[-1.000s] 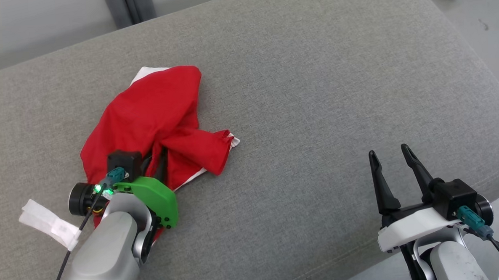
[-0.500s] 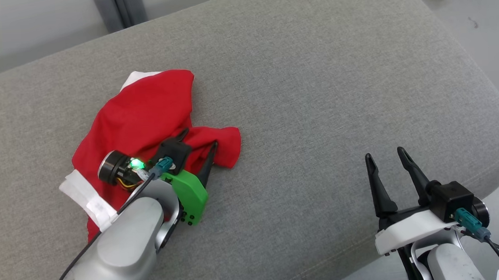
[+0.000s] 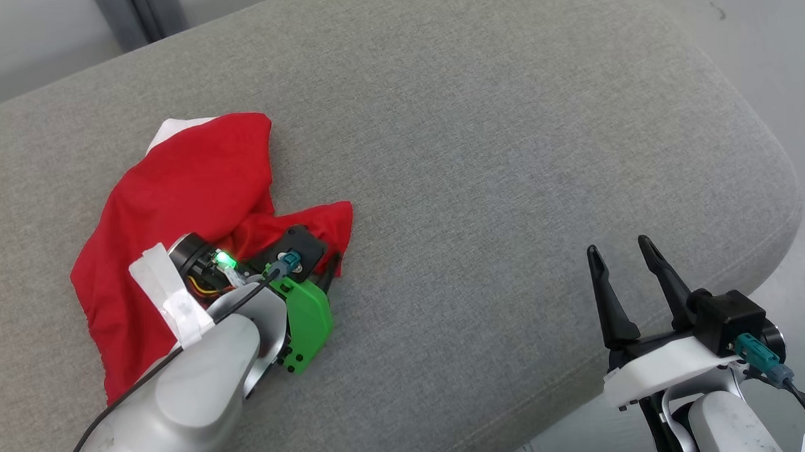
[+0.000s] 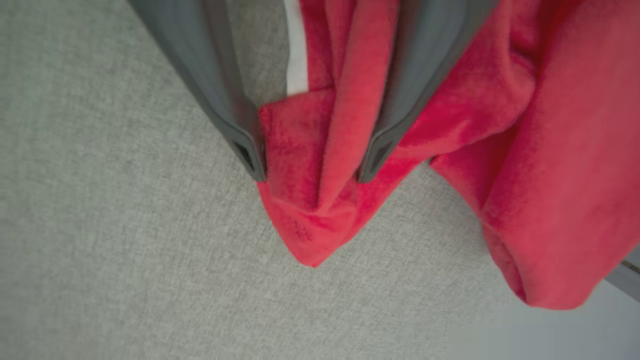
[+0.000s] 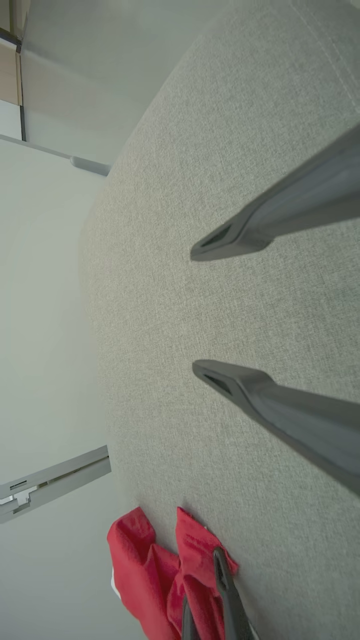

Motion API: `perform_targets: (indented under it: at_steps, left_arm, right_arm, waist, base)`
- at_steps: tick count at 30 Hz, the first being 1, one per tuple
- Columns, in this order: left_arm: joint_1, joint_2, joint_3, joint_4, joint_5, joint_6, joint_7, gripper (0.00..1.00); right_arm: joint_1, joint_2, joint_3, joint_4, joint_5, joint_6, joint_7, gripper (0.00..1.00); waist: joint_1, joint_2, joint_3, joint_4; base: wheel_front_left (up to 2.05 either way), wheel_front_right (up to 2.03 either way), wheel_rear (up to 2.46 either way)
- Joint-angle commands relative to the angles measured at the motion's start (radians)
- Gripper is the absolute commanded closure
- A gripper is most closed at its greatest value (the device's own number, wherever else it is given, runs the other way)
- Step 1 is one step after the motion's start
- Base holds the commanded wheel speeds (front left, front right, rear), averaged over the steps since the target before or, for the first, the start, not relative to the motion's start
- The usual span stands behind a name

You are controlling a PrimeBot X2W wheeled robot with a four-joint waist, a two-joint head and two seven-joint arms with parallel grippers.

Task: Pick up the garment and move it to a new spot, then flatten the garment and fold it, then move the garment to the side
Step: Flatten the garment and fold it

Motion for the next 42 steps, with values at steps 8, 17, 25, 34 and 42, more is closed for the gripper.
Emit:
perform_targets:
  at_steps: [8, 17, 25, 34, 42]
  left_arm:
    - [0.065, -0.053, 0.042, -0.121, -0.117, -0.023, -0.043, 1.0]
    - [0.219, -0.054, 0.004, -0.401, -0.286, -0.048, 0.085, 1.0]
    - [0.213, -0.069, -0.02, -0.391, -0.301, -0.053, 0.063, 0.0]
    - [0.182, -0.063, -0.02, -0.38, -0.275, -0.049, 0.027, 0.0]
    - [0.175, -0.039, -0.098, -0.399, -0.238, -0.053, 0.098, 0.0]
  right_arm:
    - [0.022, -0.001, -0.014, 0.012, -0.011, -0.001, -0.003, 0.0]
    - [0.026, -0.001, -0.032, 0.008, -0.024, -0.001, -0.003, 0.0]
    - [-0.006, -0.002, -0.004, 0.004, 0.0, -0.001, -0.003, 0.0]
    - [0.015, -0.001, -0.023, 0.005, 0.002, -0.001, -0.003, 0.0]
    - [-0.015, -0.001, -0.009, -0.001, 0.018, -0.001, -0.003, 0.0]
  waist:
    - [0.0, 0.0, -0.045, 0.012]
    - [0.0, 0.0, -0.049, 0.04]
    - [0.0, 0.0, 0.005, 0.011]
    - [0.0, 0.0, 0.011, -0.005]
    - [0.0, 0.0, 0.031, -0.004]
  base:
    - [0.0, 0.0, 0.0]
    - [0.0, 0.0, 0.0]
    - [0.0, 0.0, 0.0]
    - [0.0, 0.0, 0.0]
    - [0.0, 0.0, 0.0]
